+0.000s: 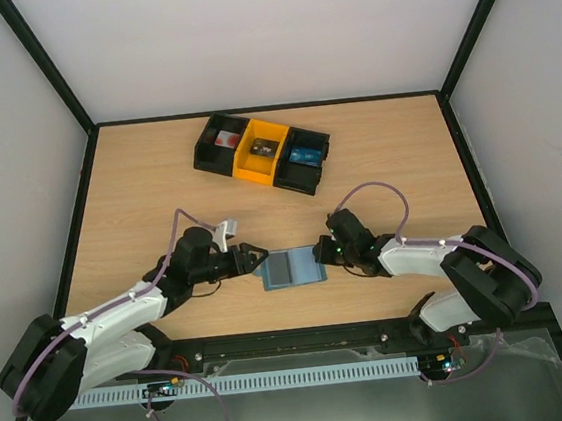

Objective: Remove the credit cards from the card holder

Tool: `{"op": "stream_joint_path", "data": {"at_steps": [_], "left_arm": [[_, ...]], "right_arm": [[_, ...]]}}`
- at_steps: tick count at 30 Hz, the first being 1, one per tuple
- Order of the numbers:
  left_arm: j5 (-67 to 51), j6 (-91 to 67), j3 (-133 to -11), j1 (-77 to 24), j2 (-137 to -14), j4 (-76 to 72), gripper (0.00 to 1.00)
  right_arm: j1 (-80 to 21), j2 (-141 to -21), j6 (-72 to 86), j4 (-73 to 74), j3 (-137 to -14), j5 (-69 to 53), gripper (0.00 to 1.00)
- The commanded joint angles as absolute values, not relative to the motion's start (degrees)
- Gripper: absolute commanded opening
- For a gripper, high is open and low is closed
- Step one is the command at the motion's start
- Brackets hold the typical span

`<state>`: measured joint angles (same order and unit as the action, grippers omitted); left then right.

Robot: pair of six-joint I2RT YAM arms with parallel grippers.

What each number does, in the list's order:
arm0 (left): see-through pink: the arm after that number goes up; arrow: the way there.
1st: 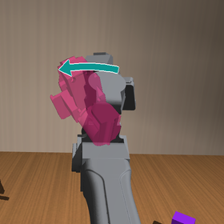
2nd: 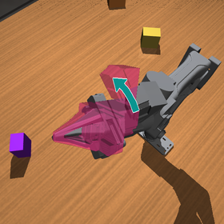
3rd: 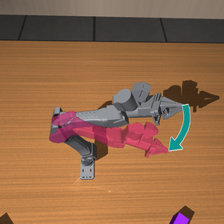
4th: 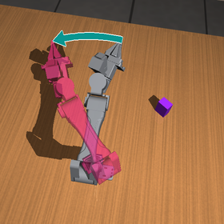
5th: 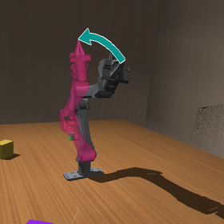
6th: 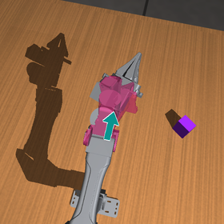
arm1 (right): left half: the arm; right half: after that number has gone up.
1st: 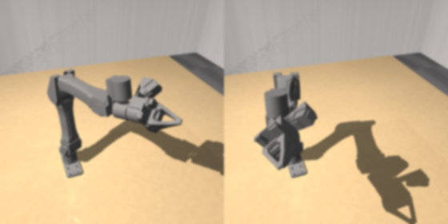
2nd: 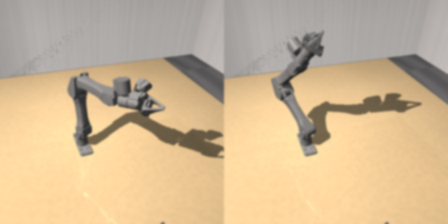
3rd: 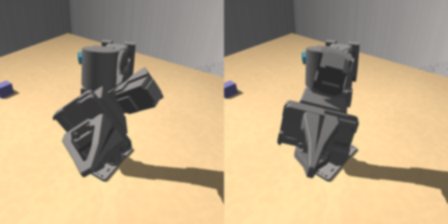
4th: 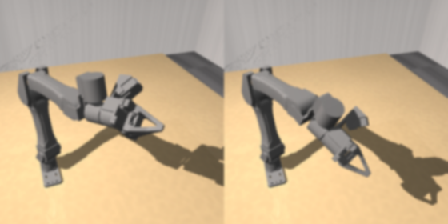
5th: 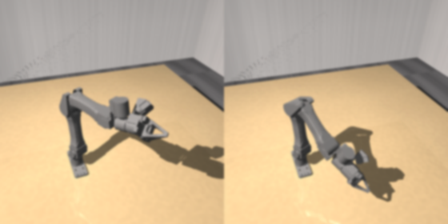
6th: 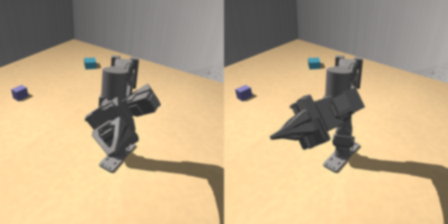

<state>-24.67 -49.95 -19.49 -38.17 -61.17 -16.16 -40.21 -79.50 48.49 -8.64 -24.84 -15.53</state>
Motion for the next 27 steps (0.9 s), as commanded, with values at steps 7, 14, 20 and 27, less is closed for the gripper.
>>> {"op": "stream_joint_path", "data": {"at_steps": [7,14,20,27], "left_arm": [[-29.36,-51.64,-18.79,-37.88,-66.63,-26.03,0.53],[-27.39,-51.52,-18.44,-37.88,-73.53,-32.98,0.51],[-26.08,-51.94,-17.55,-37.79,-79.28,-37.84,0.51],[-24.48,-51.63,-17.51,-37.62,-83.14,-39.10,0.50]], "right_arm": [[-40.47,-71.07,45.89,1.84,-28.42,-10.67,0.22],[-40.86,-64.90,49.07,1.09,-27.33,-15.37,0.24],[-41.76,-66.53,52.49,-2.90,-26.90,-19.05,0.21],[-44.23,-70.91,54.27,-7.31,-27.51,-20.05,0.19]]}}
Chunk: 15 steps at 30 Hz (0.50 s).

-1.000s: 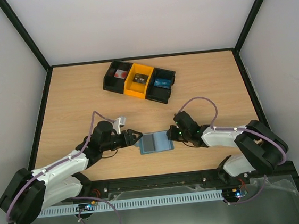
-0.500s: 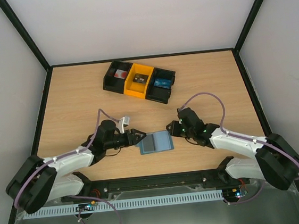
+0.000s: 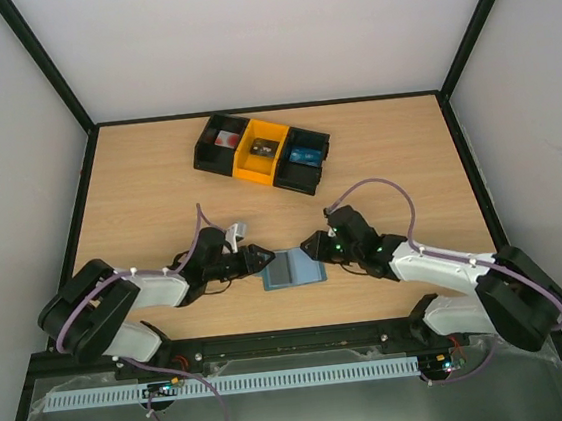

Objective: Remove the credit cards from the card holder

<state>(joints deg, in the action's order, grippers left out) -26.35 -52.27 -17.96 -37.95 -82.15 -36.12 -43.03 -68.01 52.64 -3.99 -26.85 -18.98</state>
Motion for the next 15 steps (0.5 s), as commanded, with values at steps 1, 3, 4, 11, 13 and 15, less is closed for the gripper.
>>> {"op": "stream_joint_path", "data": {"at_steps": [1,3,4,11,13,15], "left_arm": [[-24.09,-51.60,-17.37,-37.62,-83.11,-39.11,0.50],[-23.76,-51.71,-17.02,-37.62,-83.19,-39.43,0.50],[-23.71,-51.76,-16.97,-37.62,-83.48,-39.60,0.50],[-25.20,-52.65,-17.27,-37.62,-87.18,-42.13,0.50],[-25.01,-52.70,-17.48,-37.62,-87.95,-42.14,0.50],[-25.32,-52.77,-17.65,-37.62,-88.64,-42.67,0.50]], "right_arm": [[-44.52,-71.55,54.23,-7.71,-27.44,-20.00,0.18],[-44.79,-72.60,54.41,-9.21,-27.00,-20.09,0.17],[-44.88,-73.19,54.63,-9.96,-26.70,-20.42,0.16],[-45.85,-76.67,54.92,-13.64,-25.11,-21.07,0.11],[-46.01,-77.82,55.08,-14.40,-24.32,-20.73,0.11],[-46.04,-79.00,55.19,-15.06,-23.57,-20.21,0.11]]}}
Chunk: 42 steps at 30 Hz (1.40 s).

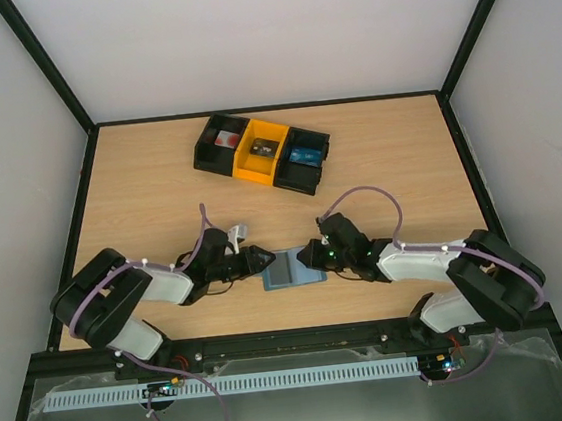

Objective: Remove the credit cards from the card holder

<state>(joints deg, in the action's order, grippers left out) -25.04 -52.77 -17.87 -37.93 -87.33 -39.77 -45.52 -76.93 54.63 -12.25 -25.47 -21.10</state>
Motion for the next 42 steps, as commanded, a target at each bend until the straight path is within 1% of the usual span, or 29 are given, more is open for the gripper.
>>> {"op": "stream_joint_path", "data": {"at_steps": [1,5,8,10,13,20,31,36,42], "left_arm": [[-25.58,-52.92,-17.73,-37.62,-88.80,-43.05,0.48],[-27.01,-54.19,-17.93,-37.62,-88.99,-44.81,0.40],[-28.14,-55.31,-17.88,-37.70,-88.75,-46.04,0.32],[-28.79,-55.89,-18.08,-37.70,-88.62,-46.24,0.30],[-29.74,-57.12,-18.45,-37.83,-88.19,-47.01,0.30],[-29.76,-57.81,-20.86,-40.02,-86.10,-45.00,0.34],[-29.16,-58.94,-24.46,-43.35,-88.03,-45.65,0.36],[-29.91,-58.09,-26.84,-44.66,-91.20,-46.39,0.37],[-30.74,-59.94,-27.45,-45.95,-93.74,-50.38,0.37]], "right_arm": [[-46.15,-79.38,55.26,-15.48,-23.22,-20.03,0.10],[-46.61,-79.77,55.38,-16.63,-21.80,-19.24,0.09],[-46.80,-79.85,55.61,-17.34,-20.94,-18.84,0.09],[-46.97,-79.97,55.91,-18.08,-20.16,-18.53,0.09],[-47.29,-80.06,56.49,-19.25,-19.21,-18.29,0.08],[-47.88,-79.67,56.69,-20.38,-18.72,-17.78,0.08],[-47.90,-75.60,57.49,-20.87,-16.90,-15.06,0.07],[-47.90,-70.09,56.58,-16.65,-16.97,-11.46,0.08],[-47.90,-59.02,54.71,-7.21,-17.95,-5.02,0.11]]}}
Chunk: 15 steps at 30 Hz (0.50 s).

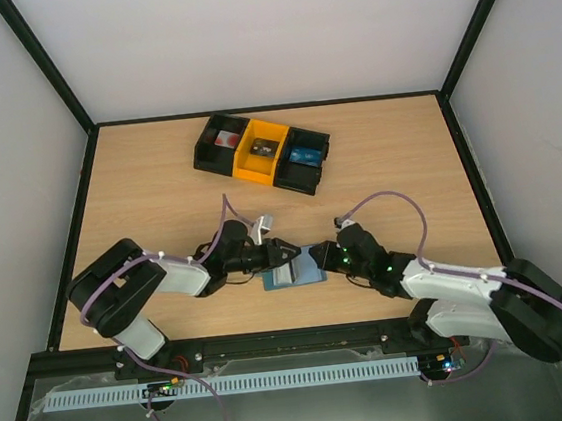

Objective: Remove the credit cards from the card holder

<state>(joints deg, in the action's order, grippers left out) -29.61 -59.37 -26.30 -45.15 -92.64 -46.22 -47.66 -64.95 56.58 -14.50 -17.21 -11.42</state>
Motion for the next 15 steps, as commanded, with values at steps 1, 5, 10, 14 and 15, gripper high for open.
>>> {"op": "stream_joint_path", "data": {"at_steps": [1,5,10,14,15], "left_arm": [[-30.56,-59.85,-27.52,-46.01,-93.69,-50.41,0.37],[-28.69,-58.99,-26.69,-45.98,-92.36,-49.25,0.37],[-26.06,-56.66,-26.24,-45.55,-90.32,-44.85,0.37],[-23.96,-55.31,-25.82,-45.24,-88.79,-40.82,0.37],[-23.50,-55.02,-25.75,-45.18,-88.56,-39.86,0.37]], "right_arm": [[-47.90,-57.20,54.41,-5.80,-18.22,-3.73,0.12],[-47.90,-52.44,53.47,-2.26,-19.03,-1.79,0.13],[-47.90,-51.76,53.77,-2.29,-19.16,-3.05,0.13],[-47.90,-53.61,53.61,-3.87,-19.16,-4.85,0.14],[-47.90,-54.18,53.43,-4.59,-19.26,-5.65,0.15]]}}
